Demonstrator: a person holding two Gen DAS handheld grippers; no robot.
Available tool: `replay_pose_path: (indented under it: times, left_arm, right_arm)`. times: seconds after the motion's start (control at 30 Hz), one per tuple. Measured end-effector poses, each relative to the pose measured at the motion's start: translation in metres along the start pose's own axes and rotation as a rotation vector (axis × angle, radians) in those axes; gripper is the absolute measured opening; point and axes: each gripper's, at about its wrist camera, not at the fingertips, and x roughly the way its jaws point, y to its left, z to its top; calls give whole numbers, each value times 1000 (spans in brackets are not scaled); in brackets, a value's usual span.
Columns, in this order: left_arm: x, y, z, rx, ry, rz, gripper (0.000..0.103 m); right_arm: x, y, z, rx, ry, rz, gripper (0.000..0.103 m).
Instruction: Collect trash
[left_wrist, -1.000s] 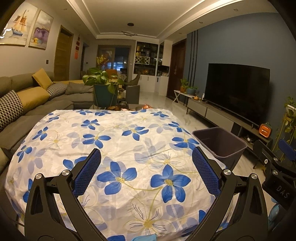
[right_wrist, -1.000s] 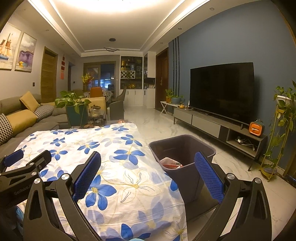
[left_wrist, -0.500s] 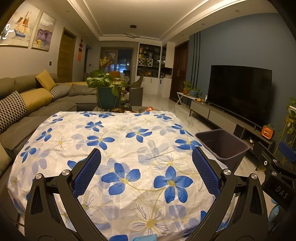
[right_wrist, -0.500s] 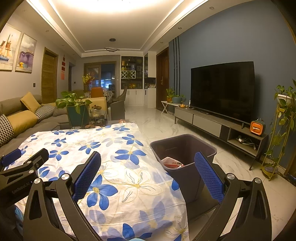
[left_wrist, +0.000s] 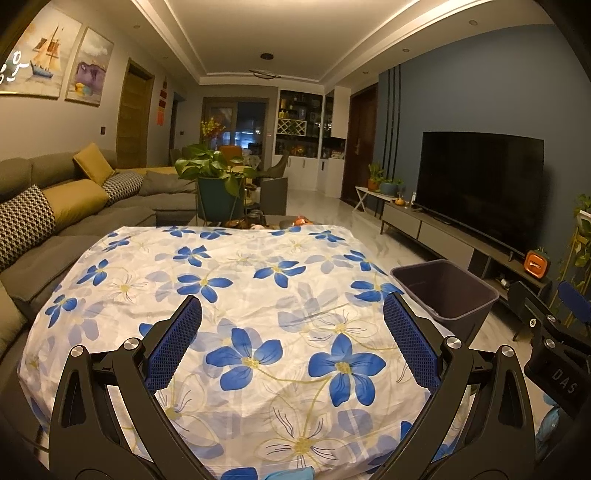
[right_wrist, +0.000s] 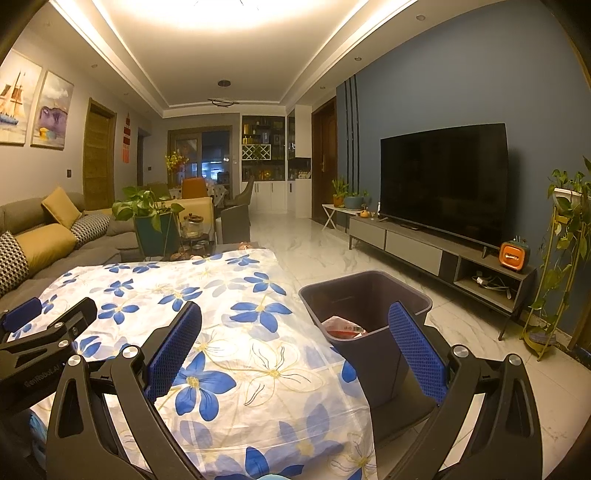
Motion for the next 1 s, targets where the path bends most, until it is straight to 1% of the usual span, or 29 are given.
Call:
replay_pose_path:
  times: [1.0]
  left_arm:
    - [-1,0,0,0,-3,0,97]
  right_arm:
    - [0,-3,4,3,-6,3,97]
